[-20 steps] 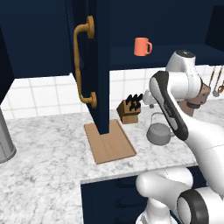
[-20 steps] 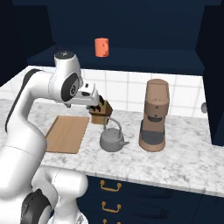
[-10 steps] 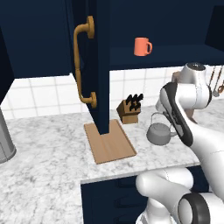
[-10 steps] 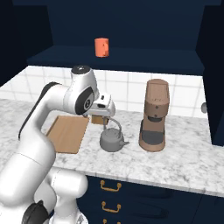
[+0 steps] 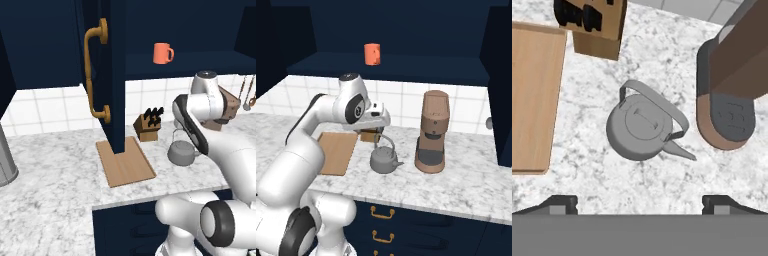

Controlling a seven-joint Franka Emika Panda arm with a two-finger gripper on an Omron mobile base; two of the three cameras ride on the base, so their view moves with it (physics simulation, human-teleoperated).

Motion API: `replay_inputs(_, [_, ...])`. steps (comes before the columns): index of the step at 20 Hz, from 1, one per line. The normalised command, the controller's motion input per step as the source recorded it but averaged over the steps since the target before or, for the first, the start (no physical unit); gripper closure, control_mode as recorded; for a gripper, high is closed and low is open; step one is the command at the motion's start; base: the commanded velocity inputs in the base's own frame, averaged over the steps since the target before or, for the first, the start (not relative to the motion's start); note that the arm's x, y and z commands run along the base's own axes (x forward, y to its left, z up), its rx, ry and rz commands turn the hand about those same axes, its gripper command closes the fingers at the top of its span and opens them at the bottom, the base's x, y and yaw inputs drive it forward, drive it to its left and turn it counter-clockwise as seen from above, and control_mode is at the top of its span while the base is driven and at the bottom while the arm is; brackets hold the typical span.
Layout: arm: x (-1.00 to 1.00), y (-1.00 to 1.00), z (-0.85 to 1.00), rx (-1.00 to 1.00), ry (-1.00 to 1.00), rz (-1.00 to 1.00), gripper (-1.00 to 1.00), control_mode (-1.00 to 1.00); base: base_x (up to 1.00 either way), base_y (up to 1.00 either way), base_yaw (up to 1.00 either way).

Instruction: Pick the kettle from the counter and place it on the tray. Then pick the mug from the cabinet and place it on the tray. Then close the cabinet doors.

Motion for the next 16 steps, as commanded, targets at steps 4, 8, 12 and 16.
replay_inputs(4, [0.19,-0.11,-0.26,-0.02,0.04,0.1,-1.0,-1.0,0.0,0.0,0.0])
replay_inputs(8, [0.14,-0.1,-0.32,0.0,0.01,0.11,-1.0,-1.0,0.0,0.0,0.0])
replay_inputs(12, [0.23,-0.13,-0.31,0.0,0.02,0.07,-1.0,-1.0,0.0,0.0,0.0])
replay_inputs(16, [0.27,-0.11,-0.2,0.0,0.02,0.06,-1.0,-1.0,0.0,0.0,0.0])
